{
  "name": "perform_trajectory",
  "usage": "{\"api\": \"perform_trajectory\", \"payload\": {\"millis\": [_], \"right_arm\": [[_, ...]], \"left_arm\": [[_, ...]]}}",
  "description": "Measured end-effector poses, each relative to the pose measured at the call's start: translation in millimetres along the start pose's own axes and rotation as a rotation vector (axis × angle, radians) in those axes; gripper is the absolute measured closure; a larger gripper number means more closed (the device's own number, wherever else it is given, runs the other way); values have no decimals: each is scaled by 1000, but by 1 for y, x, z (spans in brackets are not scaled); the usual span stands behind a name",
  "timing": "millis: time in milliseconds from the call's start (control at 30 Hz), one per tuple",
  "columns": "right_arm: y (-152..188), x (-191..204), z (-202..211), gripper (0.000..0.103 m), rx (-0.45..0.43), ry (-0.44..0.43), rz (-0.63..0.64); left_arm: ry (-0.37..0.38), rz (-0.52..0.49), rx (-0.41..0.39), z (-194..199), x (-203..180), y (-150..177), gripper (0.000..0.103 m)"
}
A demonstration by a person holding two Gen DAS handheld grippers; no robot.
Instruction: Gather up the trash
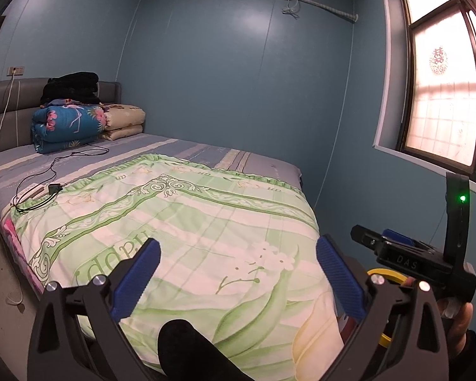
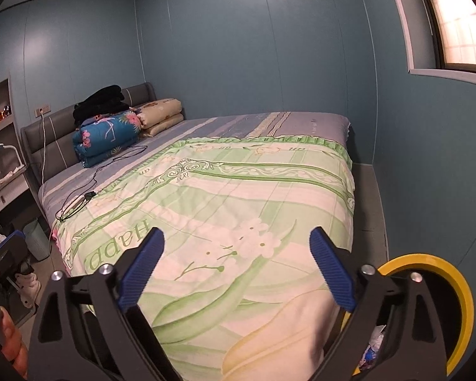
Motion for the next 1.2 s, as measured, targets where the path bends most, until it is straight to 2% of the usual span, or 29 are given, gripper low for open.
{"api": "perform_trajectory", "payload": {"millis": [167,400,1200], "right_arm": [[3,7,5,8,-43,44,28],[5,12,16,8,-131,121,50],[4,12,19,8,-129,79,30]], "left_arm": [[-20,4,-29,6,4,2,8],[-35,-16,-40,10,2,3,8],[-59,-22,-79,14,2,5,8]]}}
Point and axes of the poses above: each gripper's, at about its wrist camera, not at the fingertips, and z roughly against the way its jaws point, x to its left, y to its underside, the point moved 2 cm from there along -z, roughly the way its jaws point, and after that the axes turned 5 degrees about -x, right-handed, at the moved point
